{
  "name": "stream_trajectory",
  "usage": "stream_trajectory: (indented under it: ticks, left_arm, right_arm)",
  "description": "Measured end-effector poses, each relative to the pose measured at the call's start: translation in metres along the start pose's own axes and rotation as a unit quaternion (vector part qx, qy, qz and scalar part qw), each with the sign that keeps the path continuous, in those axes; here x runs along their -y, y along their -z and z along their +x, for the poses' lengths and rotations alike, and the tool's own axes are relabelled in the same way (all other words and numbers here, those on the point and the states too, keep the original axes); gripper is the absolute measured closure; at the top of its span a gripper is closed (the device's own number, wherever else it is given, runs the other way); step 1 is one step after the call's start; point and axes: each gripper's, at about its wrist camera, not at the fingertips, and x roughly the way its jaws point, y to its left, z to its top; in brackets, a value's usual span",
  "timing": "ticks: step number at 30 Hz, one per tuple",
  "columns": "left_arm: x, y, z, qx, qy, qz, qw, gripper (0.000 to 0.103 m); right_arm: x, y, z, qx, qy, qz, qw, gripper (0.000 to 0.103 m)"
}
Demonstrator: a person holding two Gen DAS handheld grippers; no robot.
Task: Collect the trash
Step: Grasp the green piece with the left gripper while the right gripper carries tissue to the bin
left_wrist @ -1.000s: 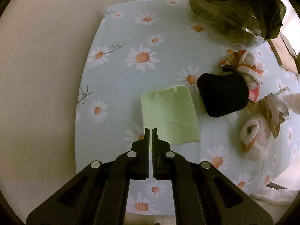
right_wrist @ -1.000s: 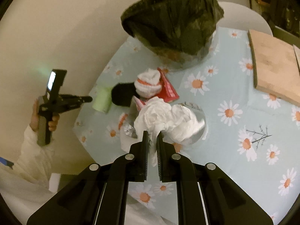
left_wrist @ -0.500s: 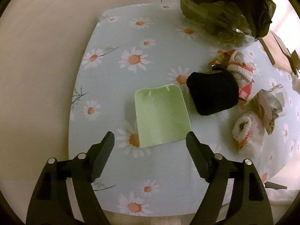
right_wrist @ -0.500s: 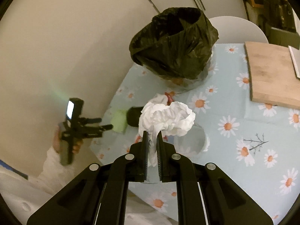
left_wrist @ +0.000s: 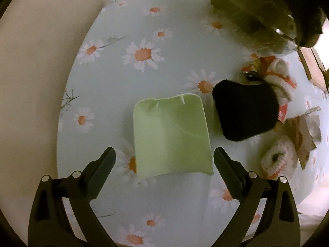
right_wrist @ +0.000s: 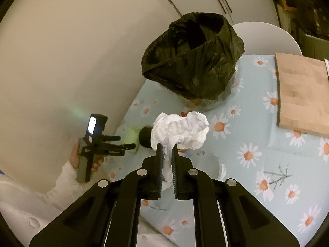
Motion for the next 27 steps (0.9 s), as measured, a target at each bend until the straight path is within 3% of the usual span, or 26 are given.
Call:
stream_trajectory:
  ticks: [5, 7, 16, 20, 27]
  left_arm:
    - [-0.003, -0.005, 0.017, -0.018, 0.007, -0.008, 0.9998, 0.012]
    - [-0.003, -0.005, 0.021, -0.024, 0.016, -0.005, 0.9996, 0.033]
    - [-0.003, -0.01, 0.005, -0.019, 0.006, 0.019, 0.9996, 0.036]
    - [0.0, -0.01, -0.02, 0.003, -0.006, 0.02, 0.9998, 0.036]
    - [0.008, -0.027, -0.078, 0.086, -0.002, 0.041, 0.9954, 0.036]
  right_arm:
    - [0.001, -0.01, 0.007, -0.013, -0.003, -0.013, 1.0, 0.095]
    - [0.001, -0.014, 0.01, -0.017, -0.002, -0.019, 1.0, 0.095]
    - [0.006, -0.034, 0.011, -0.014, -0.024, -0.024, 0.999, 0.095]
    - [0.004, -0.05, 0.009, -0.008, -0.028, -0.039, 0.999, 0.095]
    - [0.0, -0.084, 0.001, 0.026, -0.054, -0.062, 0.996, 0.095]
